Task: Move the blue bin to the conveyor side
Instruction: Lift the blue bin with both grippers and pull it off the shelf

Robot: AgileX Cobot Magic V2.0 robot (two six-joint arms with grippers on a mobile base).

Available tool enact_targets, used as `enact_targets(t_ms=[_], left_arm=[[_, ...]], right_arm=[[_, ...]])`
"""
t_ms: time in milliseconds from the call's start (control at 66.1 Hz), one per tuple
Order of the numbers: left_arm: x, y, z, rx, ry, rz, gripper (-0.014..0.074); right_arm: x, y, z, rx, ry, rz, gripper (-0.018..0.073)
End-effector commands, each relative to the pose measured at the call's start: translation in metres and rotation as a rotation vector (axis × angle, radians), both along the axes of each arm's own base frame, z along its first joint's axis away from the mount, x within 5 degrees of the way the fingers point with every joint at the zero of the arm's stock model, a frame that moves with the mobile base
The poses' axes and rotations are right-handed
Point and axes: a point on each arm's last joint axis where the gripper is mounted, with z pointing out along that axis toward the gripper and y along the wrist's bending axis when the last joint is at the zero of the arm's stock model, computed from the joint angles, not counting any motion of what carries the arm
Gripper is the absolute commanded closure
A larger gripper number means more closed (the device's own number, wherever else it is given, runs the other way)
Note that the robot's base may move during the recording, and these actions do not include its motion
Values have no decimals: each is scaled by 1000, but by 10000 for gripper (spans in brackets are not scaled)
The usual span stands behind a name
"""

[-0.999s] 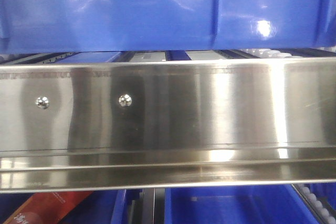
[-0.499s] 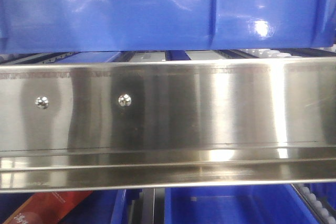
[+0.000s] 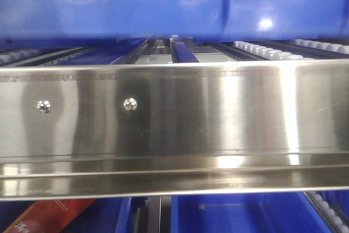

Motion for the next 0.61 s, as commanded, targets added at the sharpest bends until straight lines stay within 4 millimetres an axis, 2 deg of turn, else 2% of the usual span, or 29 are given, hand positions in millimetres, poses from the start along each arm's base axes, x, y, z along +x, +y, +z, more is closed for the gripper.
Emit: enact_targets(t_ms=[0,212,348,454,590], left_arm=[[-24,-1,31,18,-158,-3,611],[-74,-6,63,11,-289,-6,611],[-108,-10,76,-5,-361,-3,611],[-123,-11,65,-9,-338,-4,611],[-132,-14,39,-35,-263,-13,611]], right_arm=[[-24,-12,36,23,-161,-4,630],[-64,-26,67,61,-265,-6,630],[-86,-35,74,73,-297,-7,634],[-99,-39,70,70,-288,-7,638],[-113,-44,53,56,-243,-6,638]])
